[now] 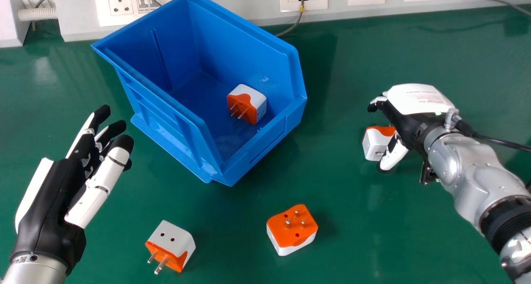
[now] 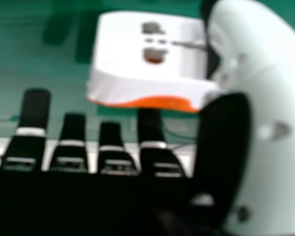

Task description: Pick all objects and put in blue box

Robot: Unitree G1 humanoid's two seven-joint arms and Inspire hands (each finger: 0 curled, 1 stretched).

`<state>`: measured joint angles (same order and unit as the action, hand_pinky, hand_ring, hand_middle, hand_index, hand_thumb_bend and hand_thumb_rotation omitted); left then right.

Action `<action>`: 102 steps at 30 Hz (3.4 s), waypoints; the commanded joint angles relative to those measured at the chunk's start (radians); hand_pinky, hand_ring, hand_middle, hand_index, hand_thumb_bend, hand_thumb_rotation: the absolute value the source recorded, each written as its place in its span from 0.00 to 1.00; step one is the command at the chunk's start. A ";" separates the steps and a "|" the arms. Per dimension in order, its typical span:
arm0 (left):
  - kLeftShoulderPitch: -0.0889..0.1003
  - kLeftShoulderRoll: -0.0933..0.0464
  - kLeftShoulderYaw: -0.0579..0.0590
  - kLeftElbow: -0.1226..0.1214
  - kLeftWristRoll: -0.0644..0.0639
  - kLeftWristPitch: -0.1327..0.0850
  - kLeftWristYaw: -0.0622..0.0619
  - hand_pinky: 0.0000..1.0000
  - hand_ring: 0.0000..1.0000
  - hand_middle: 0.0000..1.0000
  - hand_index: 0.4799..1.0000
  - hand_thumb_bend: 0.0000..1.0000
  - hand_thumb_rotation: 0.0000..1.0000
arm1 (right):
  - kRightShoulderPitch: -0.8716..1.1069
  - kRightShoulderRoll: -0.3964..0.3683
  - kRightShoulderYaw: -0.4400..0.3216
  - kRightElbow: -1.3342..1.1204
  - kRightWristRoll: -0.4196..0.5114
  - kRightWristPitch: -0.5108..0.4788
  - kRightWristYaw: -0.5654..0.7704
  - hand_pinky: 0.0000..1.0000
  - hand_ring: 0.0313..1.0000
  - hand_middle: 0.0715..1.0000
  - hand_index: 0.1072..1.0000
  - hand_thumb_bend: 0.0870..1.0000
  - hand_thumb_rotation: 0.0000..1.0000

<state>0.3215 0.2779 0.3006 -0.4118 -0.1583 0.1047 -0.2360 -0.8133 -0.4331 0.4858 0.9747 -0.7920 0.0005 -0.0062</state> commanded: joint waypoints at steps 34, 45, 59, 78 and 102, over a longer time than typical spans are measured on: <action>0.031 0.002 0.037 -0.077 -0.051 0.004 -0.022 0.85 0.92 0.94 0.95 0.45 0.70 | -0.042 -0.029 0.050 0.033 -0.036 -0.067 -0.095 0.41 0.44 0.47 0.41 0.45 0.00; 0.022 -0.001 0.029 -0.062 -0.041 -0.001 -0.015 0.86 0.93 0.94 0.95 0.45 0.70 | -0.017 -0.031 0.047 0.016 -0.036 -0.061 -0.166 0.40 0.43 0.47 0.39 0.45 0.00; 0.005 0.000 0.020 -0.047 -0.034 0.004 -0.005 0.86 0.93 0.94 0.95 0.45 0.70 | 0.065 -0.081 -0.040 -0.223 0.028 -0.053 -0.080 0.38 0.40 0.47 0.42 0.45 0.00; -0.022 0.003 0.016 -0.015 -0.027 -0.001 -0.005 0.86 0.93 0.94 0.95 0.43 0.69 | 0.244 -0.168 -0.148 -0.652 0.043 -0.027 0.045 0.35 0.41 0.49 0.46 0.45 0.00; -0.051 0.008 0.015 0.016 -0.018 -0.006 -0.007 0.86 0.93 0.94 0.95 0.43 0.68 | 0.332 -0.162 -0.209 -0.846 0.053 -0.075 0.127 0.35 0.41 0.49 0.44 0.45 0.00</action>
<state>0.2766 0.2785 0.3090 -0.3875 -0.1765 0.1212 -0.2423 -0.4659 -0.5933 0.3061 0.1533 -0.7478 -0.0754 0.1243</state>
